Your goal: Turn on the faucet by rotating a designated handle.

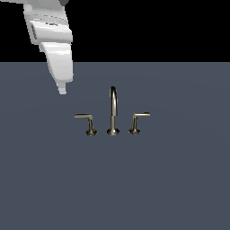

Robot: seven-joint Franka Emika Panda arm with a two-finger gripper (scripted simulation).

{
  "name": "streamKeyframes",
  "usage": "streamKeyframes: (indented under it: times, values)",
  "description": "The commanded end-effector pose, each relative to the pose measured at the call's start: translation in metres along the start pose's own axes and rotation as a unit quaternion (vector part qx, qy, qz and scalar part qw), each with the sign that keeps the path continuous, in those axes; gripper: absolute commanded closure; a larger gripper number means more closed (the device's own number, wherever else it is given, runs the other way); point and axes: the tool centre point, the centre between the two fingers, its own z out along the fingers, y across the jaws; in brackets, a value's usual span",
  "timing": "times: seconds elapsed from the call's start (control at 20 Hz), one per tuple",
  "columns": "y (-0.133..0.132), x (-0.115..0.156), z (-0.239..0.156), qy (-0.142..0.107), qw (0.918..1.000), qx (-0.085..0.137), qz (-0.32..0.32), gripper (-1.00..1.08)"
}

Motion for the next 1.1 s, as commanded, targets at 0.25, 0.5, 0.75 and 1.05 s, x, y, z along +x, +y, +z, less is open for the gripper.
streamKeyframes:
  times: [0.25, 0.5, 0.75, 1.05]
  values:
    - [-0.028, 0.015, 0.034, 0.002, 0.9980, -0.001, 0.063, 1.08]
    - [-0.048, 0.029, 0.061, 0.003, 0.9938, -0.003, 0.111, 1.08]
    - [-0.066, 0.045, 0.087, 0.005, 0.9873, -0.004, 0.159, 1.08]
    - [-0.082, 0.062, 0.110, 0.006, 0.9789, -0.005, 0.204, 1.08]
